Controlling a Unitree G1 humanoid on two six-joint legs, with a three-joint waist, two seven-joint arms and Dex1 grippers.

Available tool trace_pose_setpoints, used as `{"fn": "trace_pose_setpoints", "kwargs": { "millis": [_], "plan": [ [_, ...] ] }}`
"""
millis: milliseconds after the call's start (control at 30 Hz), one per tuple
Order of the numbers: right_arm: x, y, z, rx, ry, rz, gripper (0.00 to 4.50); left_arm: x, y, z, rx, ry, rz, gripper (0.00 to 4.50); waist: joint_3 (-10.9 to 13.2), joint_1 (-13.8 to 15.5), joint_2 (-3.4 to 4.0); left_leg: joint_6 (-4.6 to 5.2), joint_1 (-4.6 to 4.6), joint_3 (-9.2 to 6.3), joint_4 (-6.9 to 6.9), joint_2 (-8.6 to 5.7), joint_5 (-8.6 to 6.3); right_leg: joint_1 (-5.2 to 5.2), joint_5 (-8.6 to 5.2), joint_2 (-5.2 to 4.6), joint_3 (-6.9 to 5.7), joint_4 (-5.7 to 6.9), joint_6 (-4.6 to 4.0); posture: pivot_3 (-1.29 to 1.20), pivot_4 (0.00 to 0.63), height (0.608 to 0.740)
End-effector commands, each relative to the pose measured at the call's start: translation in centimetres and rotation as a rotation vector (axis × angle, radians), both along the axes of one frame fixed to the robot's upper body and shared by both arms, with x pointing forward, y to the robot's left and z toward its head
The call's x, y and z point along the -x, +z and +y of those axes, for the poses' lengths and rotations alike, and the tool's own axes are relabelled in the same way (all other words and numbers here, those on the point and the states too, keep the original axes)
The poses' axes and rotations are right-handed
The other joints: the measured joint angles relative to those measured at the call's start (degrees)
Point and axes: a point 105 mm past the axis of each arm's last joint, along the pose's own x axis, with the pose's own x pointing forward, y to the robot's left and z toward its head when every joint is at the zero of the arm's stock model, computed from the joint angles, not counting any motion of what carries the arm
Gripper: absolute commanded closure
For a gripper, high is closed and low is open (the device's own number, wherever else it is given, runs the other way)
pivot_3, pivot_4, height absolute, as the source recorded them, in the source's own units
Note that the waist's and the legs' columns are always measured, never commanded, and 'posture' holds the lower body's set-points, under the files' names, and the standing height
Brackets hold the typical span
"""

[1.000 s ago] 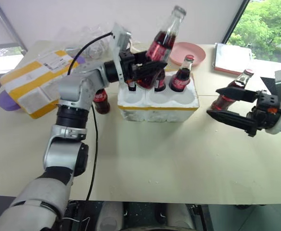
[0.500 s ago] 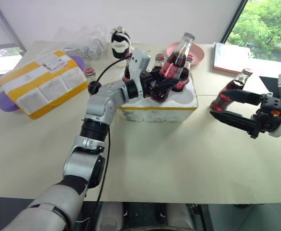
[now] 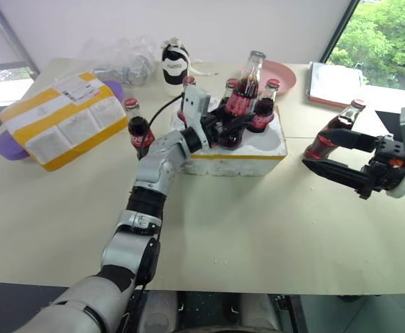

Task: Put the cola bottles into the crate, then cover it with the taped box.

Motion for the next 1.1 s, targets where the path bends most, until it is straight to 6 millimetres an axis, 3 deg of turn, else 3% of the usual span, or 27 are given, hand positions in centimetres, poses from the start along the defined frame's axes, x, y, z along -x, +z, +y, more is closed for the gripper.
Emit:
{"fn": "trace_pose_setpoints", "kwargs": {
  "millis": [33, 200, 467, 567, 600, 800, 967, 1100],
  "plan": [
    [0.2, 0.8, 0.2, 0.008, 0.008, -0.043, 0.00, 0.2, 2.0, 0.0, 0.040, 0.040, -0.108, 1.67, 0.0, 0.0, 0.00, 0.00, 0.00, 0.00, 0.00, 0.00, 0.00, 0.00, 0.00, 0.00, 0.00, 0.00, 0.00, 0.00, 0.150, 0.740],
    [0.1, 0.8, 0.3, 0.007, 0.008, -0.044, 0.00, -0.6, 2.0, 0.6, 0.055, 0.119, -0.122, 1.67, 0.0, 0.0, 0.00, 0.02, 0.00, -0.01, 0.00, 0.00, -0.01, 0.00, 0.00, 0.00, 0.00, 0.00, 0.00, 0.00, 0.150, 0.740],
    [0.1, 0.9, 0.3, 0.005, 0.006, -0.050, 0.00, -0.3, 0.7, -0.2, 0.033, 0.083, -0.093, 1.67, 0.0, 0.0, 0.01, 0.03, 0.00, -0.05, 0.04, 0.00, -0.02, 0.02, 0.01, -0.01, 0.00, -0.01, -0.01, 0.00, 0.150, 0.740],
    [0.2, 0.9, 0.2, 0.009, 0.005, -0.052, 0.00, 0.0, 0.6, 0.2, 0.019, 0.071, -0.094, 0.23, 0.0, 0.0, 0.01, 0.03, 0.00, -0.07, 0.04, 0.00, -0.02, 0.02, 0.01, -0.01, 0.00, -0.01, -0.01, 0.00, 0.150, 0.740],
    [0.2, 0.9, 0.2, 0.010, 0.004, -0.053, 0.00, 0.1, 0.5, 0.3, 0.013, 0.068, -0.096, 0.06, 0.0, 0.0, 0.01, 0.03, 0.00, -0.08, 0.04, 0.00, -0.02, 0.02, 0.01, -0.01, 0.00, -0.01, -0.01, 0.00, 0.150, 0.740],
    [-0.1, 0.9, 0.1, 0.014, 0.003, -0.059, 0.00, 0.4, 1.0, 1.0, 0.019, 0.067, -0.106, 0.06, 0.0, 0.0, 0.01, 0.03, 0.00, -0.10, 0.04, 0.00, -0.02, 0.02, 0.01, -0.01, 0.00, -0.01, -0.01, 0.00, 0.150, 0.740],
    [-0.4, 0.9, 0.2, 0.016, 0.014, -0.060, 0.00, 1.6, 3.8, 2.1, 0.033, 0.056, -0.182, 0.06, 0.0, -0.1, 0.01, 0.04, 0.00, -0.15, 0.03, 0.01, -0.02, 0.02, 0.00, 0.00, 0.00, 0.01, -0.01, 0.00, 0.150, 0.740],
    [-0.6, 0.8, 0.4, 0.018, 0.026, -0.059, 0.00, 4.0, 6.4, 2.4, -0.005, -0.040, -0.250, 0.06, 0.0, -0.1, 0.02, 0.03, 0.00, -0.14, 0.03, 0.01, -0.02, 0.02, 0.01, 0.00, 0.00, 0.01, -0.01, 0.00, 0.150, 0.740]
  ]
}}
